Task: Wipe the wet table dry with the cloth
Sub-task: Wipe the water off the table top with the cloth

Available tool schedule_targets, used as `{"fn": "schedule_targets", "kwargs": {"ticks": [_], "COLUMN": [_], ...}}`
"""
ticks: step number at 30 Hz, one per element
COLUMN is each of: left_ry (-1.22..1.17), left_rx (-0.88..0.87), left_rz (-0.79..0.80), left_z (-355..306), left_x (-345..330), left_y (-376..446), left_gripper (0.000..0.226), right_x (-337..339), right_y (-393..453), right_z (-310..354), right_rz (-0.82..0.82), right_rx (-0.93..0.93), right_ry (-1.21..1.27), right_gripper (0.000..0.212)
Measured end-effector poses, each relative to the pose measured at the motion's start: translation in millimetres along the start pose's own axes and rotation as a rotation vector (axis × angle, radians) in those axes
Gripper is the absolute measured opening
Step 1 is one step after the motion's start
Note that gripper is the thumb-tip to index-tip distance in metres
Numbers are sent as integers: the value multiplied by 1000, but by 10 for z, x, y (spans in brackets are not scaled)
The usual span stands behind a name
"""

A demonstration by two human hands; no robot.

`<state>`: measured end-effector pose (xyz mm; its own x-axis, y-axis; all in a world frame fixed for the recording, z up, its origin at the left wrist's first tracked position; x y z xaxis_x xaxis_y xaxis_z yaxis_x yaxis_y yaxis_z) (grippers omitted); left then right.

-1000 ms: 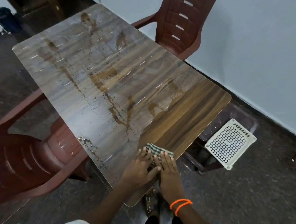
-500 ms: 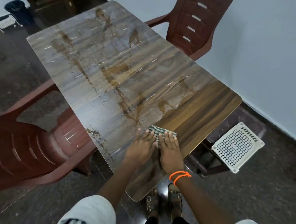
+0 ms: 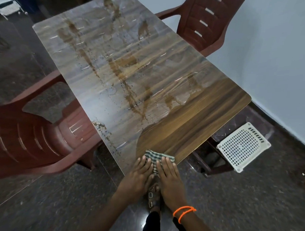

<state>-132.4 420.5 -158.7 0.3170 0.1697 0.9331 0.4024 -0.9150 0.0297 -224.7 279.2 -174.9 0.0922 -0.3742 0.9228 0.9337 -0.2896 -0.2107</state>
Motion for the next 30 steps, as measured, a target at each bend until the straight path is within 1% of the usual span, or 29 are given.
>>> {"fn": "schedule_targets", "kwargs": {"ticks": [1,3,7,12,16,20,25,30], "left_ry": [18,76,104,69,42,0,-82,-73], "left_rx": [1,4,51,147,221,252,287,240], "left_rz": [10,36,47,-5,-50,-109,-117,-110], "left_z": [-82,-148,19,456,713,734,562,138], "left_x": [-20,-49,13,221,253,217,76,-45], "left_y": [26,83,212,415,269,-85,-636,-977], "left_gripper": [45,45,45,46,50,49,48,46], "right_x": [31,105,198,175,119,-2,-139,-215], "right_y": [-20,16,274,789,989,824,408,-42], "right_z": [-83,-192,-208,75,396,600,752,632], "right_rz": [2,-18,-49,-32,-7,41,78,100], "right_rx": [4,25,26,-23,9,88,165,244], "right_ry": [-19,-50,-54,-25,-41,-40,-11,21], "right_gripper": [81,76,69,65,62,68,63,76]}}
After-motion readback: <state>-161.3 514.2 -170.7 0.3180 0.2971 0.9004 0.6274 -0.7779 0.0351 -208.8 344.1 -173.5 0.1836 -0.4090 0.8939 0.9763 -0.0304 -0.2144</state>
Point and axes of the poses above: each hand's wrist, its own y-axis towards the middle knuckle, its own x-axis out of the back of the hand, z = x × y, the point moved 2 cm from there along y, towards the middle knuckle, and after that the axes turned 10 degrees about -x, right-handed, at the moved point
